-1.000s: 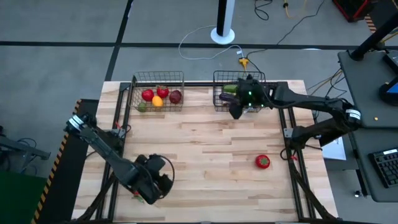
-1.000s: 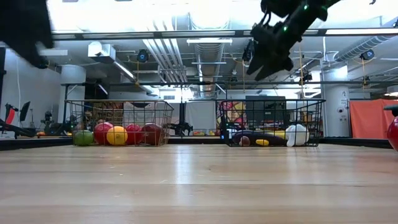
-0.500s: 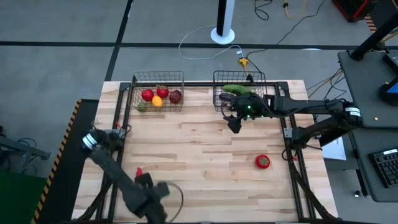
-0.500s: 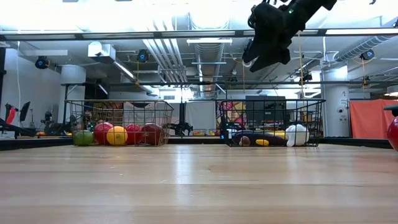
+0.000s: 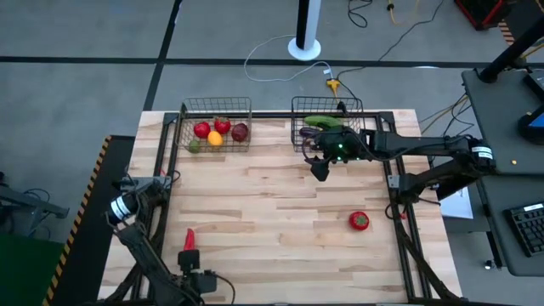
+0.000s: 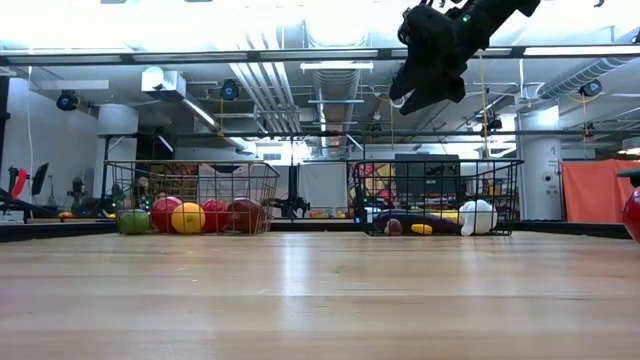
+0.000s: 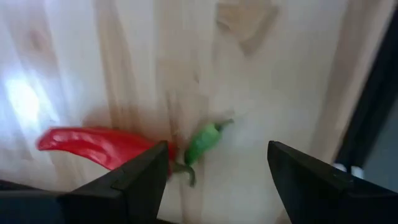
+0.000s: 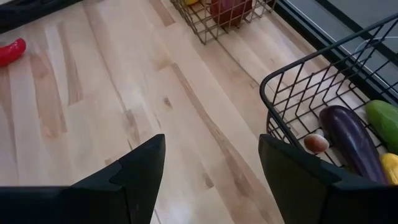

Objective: Sort produce into baskets
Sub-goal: Put the green chili into the right wire basket

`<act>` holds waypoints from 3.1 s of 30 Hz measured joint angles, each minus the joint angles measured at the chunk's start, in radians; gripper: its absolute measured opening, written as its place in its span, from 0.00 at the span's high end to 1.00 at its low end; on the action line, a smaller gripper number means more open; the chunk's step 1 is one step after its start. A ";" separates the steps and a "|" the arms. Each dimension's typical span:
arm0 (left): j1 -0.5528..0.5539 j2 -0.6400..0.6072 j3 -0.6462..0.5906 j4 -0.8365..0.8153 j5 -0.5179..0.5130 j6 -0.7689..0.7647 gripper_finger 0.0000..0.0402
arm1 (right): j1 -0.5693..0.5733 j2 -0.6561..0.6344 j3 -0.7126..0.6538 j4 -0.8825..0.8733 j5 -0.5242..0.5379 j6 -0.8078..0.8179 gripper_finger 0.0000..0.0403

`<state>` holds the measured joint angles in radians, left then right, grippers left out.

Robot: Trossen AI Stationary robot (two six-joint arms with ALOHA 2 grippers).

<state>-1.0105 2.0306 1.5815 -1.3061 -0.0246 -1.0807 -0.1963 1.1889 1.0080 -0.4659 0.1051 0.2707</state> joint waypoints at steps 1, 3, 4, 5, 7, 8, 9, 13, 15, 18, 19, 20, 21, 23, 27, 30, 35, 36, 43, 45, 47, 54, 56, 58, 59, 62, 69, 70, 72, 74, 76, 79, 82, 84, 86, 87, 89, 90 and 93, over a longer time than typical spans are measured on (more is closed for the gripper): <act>-0.002 0.000 -0.005 0.000 -0.012 0.001 0.37 | 0.000 0.000 0.000 0.000 0.000 0.000 0.38; -0.008 0.000 -0.017 0.006 -0.019 0.003 0.37 | 0.001 0.000 0.000 0.000 0.000 0.000 0.38; -0.013 0.000 -0.026 0.011 -0.019 0.008 0.37 | 0.002 0.000 0.000 0.000 0.000 0.000 0.38; -0.016 0.000 -0.036 0.019 -0.018 0.013 0.37 | 0.004 0.000 0.000 0.000 0.000 0.000 0.38; -0.024 0.000 -0.058 0.042 -0.011 0.027 0.37 | 0.005 0.000 0.000 0.000 0.000 0.000 0.37; -0.029 0.000 -0.070 0.049 -0.011 0.036 0.37 | 0.007 0.000 0.000 0.000 0.000 0.000 0.37; -0.031 0.000 -0.078 0.050 -0.013 0.045 0.37 | 0.009 0.000 0.000 0.000 0.000 0.000 0.37; -0.034 0.000 -0.108 0.055 -0.027 0.080 0.37 | 0.009 0.000 0.000 0.000 0.000 0.000 0.38; -0.034 0.000 -0.125 0.082 -0.027 0.098 0.37 | 0.009 0.000 0.000 0.000 0.000 0.000 0.38; -0.034 0.000 -0.151 0.130 -0.029 0.119 0.37 | 0.009 0.000 0.000 0.000 0.000 -0.001 0.38; -0.033 0.000 -0.158 0.149 -0.029 0.127 0.37 | 0.009 0.000 -0.001 0.000 0.000 0.000 0.38; -0.033 0.000 -0.166 0.164 -0.028 0.130 0.37 | 0.009 0.000 -0.001 -0.001 0.000 -0.001 0.38; -0.033 0.000 -0.174 0.169 -0.028 0.130 0.37 | 0.009 0.000 -0.001 -0.001 0.000 -0.001 0.38; -0.033 0.000 -0.186 0.172 -0.026 0.130 0.37 | 0.010 0.000 -0.001 -0.001 0.000 0.002 0.37; -0.033 -0.004 -0.204 0.195 -0.016 0.138 0.37 | 0.011 0.000 -0.001 -0.001 0.000 0.004 0.37; -0.033 -0.005 -0.206 0.200 -0.013 0.142 0.41 | 0.011 0.000 -0.001 -0.001 0.000 0.006 0.38; -0.032 -0.004 -0.202 0.205 -0.011 0.142 0.49 | 0.030 0.000 -0.001 -0.001 0.000 0.025 0.38; -0.032 -0.004 -0.202 0.206 -0.011 0.142 0.51 | 0.035 0.000 -0.001 -0.001 0.000 0.026 0.38; -0.028 -0.002 -0.203 0.207 -0.011 0.156 0.66 | 0.064 0.000 -0.001 -0.001 0.000 0.041 0.38; -0.024 -0.001 -0.203 0.207 -0.011 0.157 0.69 | 0.071 0.000 -0.001 -0.001 0.000 0.051 0.39; -0.022 -0.001 -0.204 0.208 -0.012 0.161 0.73 | 0.079 0.000 -0.001 -0.001 0.000 0.052 0.39; -0.019 0.000 -0.189 0.210 -0.052 0.161 0.84 | 0.083 0.000 -0.001 -0.001 0.000 0.062 0.39; -0.016 0.000 -0.170 0.210 -0.087 0.161 0.88 | 0.083 0.000 -0.001 -0.001 0.000 0.062 0.39; -0.010 0.000 -0.145 0.207 -0.120 0.161 0.90 | 0.083 0.000 -0.001 -0.001 0.000 0.062 0.39; -0.007 -0.001 -0.131 0.202 -0.140 0.160 0.91 | 0.083 0.000 -0.001 -0.001 0.000 0.060 0.39; 0.010 -0.015 -0.093 0.189 -0.209 0.160 0.93 | 0.083 0.000 -0.001 -0.001 0.000 0.054 0.39; 0.053 -0.121 -0.048 0.184 -0.483 0.150 0.94 | 0.104 0.000 -0.002 0.000 0.000 0.032 0.39; 0.058 -0.141 -0.047 0.182 -0.532 0.146 0.94 | 0.108 0.000 -0.002 -0.001 0.000 0.025 0.39; 0.065 -0.180 -0.045 0.184 -0.643 0.140 0.94 | 0.120 0.000 -0.002 0.000 0.001 0.010 0.39; 0.074 -0.217 -0.045 0.192 -0.757 0.137 0.94 | 0.138 0.005 -0.007 0.025 0.001 -0.005 0.39; 0.084 -0.248 -0.045 0.204 -0.868 0.137 0.94 | 0.159 0.006 -0.024 0.081 0.001 -0.031 0.39; 0.097 -0.286 -0.046 0.206 -1.037 0.137 0.94 | 0.205 0.006 -0.081 0.255 0.001 -0.105 0.39; 0.112 -0.318 -0.049 0.209 -1.194 0.137 0.94 | 0.266 0.006 -0.161 0.478 -0.009 -0.192 0.39; 0.127 -0.333 -0.051 0.207 -1.265 0.140 0.94 | 0.306 0.011 -0.221 0.650 -0.012 -0.242 0.39; 0.149 -0.345 -0.053 0.199 -1.317 0.168 0.94 | 0.337 0.026 -0.266 0.810 -0.012 -0.288 0.39; 0.163 -0.350 -0.055 0.197 -1.342 0.185 0.94 | 0.346 0.033 -0.284 0.862 -0.012 -0.301 0.39; 0.193 -0.359 -0.061 0.196 -1.372 0.226 0.94 | 0.352 0.063 -0.291 0.962 -0.008 -0.320 0.39; 0.211 -0.362 -0.063 0.190 -1.370 0.246 0.94 | 0.351 0.072 -0.289 0.976 -0.008 -0.321 0.39; 0.270 -0.368 -0.066 0.180 -1.309 0.315 0.94 | 0.345 0.105 -0.261 0.962 -0.001 -0.317 0.39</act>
<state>-0.7403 1.6630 1.5157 -1.1263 -1.3335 -0.7658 0.1492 1.2941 0.7469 0.4958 0.1045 -0.0465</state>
